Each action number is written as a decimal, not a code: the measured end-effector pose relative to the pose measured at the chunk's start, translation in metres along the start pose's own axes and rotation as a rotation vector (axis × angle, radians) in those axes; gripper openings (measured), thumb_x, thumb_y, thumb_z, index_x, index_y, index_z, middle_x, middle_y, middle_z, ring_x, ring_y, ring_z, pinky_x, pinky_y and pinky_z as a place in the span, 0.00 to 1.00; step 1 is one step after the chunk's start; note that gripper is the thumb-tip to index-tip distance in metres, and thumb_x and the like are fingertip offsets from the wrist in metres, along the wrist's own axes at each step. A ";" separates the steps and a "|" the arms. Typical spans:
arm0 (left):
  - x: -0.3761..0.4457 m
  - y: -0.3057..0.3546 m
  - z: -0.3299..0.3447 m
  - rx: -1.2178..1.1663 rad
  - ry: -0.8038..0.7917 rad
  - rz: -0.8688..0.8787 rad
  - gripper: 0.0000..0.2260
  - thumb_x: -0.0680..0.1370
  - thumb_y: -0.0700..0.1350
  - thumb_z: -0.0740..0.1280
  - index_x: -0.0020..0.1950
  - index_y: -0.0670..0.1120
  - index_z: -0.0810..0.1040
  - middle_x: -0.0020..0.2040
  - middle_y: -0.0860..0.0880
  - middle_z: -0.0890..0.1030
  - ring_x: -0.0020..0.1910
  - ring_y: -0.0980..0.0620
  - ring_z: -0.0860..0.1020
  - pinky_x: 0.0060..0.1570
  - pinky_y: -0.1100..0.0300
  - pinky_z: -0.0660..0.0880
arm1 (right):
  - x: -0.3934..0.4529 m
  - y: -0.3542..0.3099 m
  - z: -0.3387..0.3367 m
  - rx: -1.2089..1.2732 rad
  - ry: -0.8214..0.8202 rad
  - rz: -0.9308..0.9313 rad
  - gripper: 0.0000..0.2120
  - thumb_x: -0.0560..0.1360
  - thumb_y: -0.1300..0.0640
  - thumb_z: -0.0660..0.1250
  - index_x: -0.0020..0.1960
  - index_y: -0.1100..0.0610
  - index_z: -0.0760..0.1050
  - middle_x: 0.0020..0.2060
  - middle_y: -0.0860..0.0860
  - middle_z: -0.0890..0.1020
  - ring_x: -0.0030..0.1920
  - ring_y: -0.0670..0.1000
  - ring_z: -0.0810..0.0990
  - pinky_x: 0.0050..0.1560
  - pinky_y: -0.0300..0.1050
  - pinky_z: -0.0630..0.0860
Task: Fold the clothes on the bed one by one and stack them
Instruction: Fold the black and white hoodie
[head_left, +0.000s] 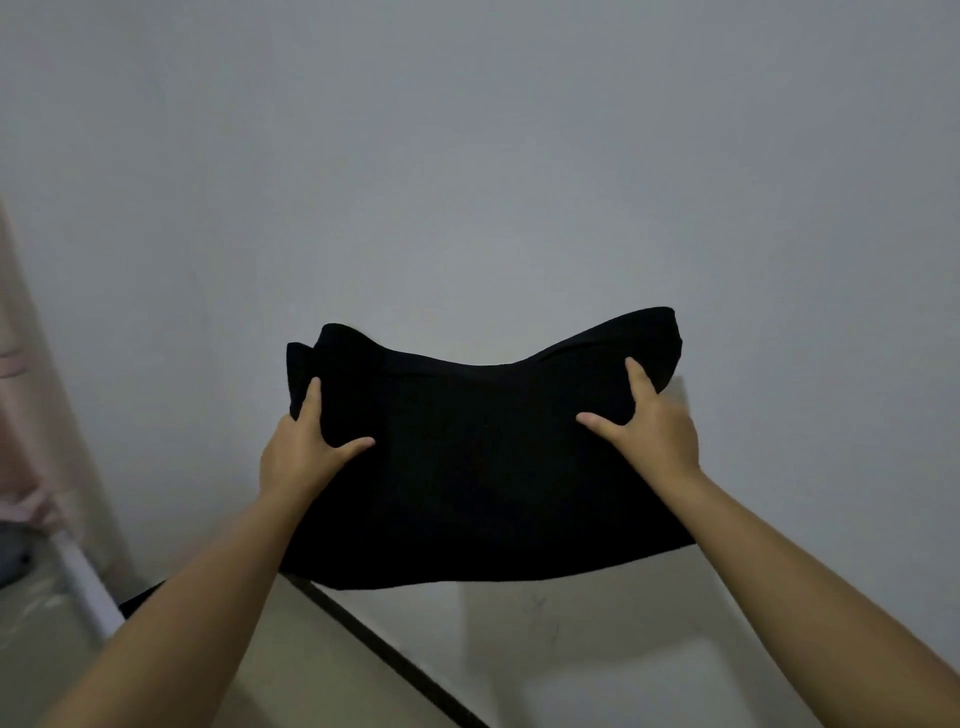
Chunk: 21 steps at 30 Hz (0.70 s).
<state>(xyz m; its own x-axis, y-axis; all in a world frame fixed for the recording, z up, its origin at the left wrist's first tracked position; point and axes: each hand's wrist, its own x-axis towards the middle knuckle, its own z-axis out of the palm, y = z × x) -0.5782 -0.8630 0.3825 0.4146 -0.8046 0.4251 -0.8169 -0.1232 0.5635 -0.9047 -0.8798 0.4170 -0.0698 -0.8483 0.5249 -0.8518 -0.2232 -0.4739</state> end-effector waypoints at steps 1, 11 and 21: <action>0.008 -0.001 0.009 0.009 0.017 -0.025 0.44 0.69 0.59 0.70 0.76 0.51 0.47 0.63 0.37 0.70 0.61 0.38 0.71 0.52 0.48 0.72 | 0.019 0.003 0.014 0.008 -0.013 -0.053 0.42 0.70 0.39 0.66 0.75 0.54 0.50 0.47 0.56 0.76 0.48 0.54 0.76 0.46 0.46 0.74; 0.052 -0.029 0.035 0.197 0.214 -0.349 0.44 0.70 0.56 0.71 0.76 0.49 0.46 0.65 0.36 0.69 0.62 0.36 0.69 0.55 0.47 0.70 | 0.165 -0.024 0.154 0.152 -0.217 -0.484 0.42 0.71 0.38 0.64 0.75 0.53 0.48 0.44 0.56 0.78 0.45 0.54 0.77 0.42 0.44 0.72; 0.055 -0.115 0.000 0.364 0.351 -0.649 0.44 0.68 0.56 0.73 0.75 0.51 0.49 0.64 0.35 0.70 0.61 0.36 0.71 0.54 0.47 0.72 | 0.197 -0.125 0.297 0.387 -0.483 -0.667 0.41 0.71 0.38 0.63 0.75 0.52 0.48 0.56 0.57 0.77 0.56 0.56 0.75 0.52 0.45 0.73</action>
<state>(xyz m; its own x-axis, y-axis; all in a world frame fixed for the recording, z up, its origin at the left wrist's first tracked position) -0.4615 -0.8932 0.3414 0.9010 -0.2874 0.3249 -0.4256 -0.7302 0.5344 -0.6575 -1.1618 0.3697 0.6744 -0.5748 0.4634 -0.3977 -0.8116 -0.4280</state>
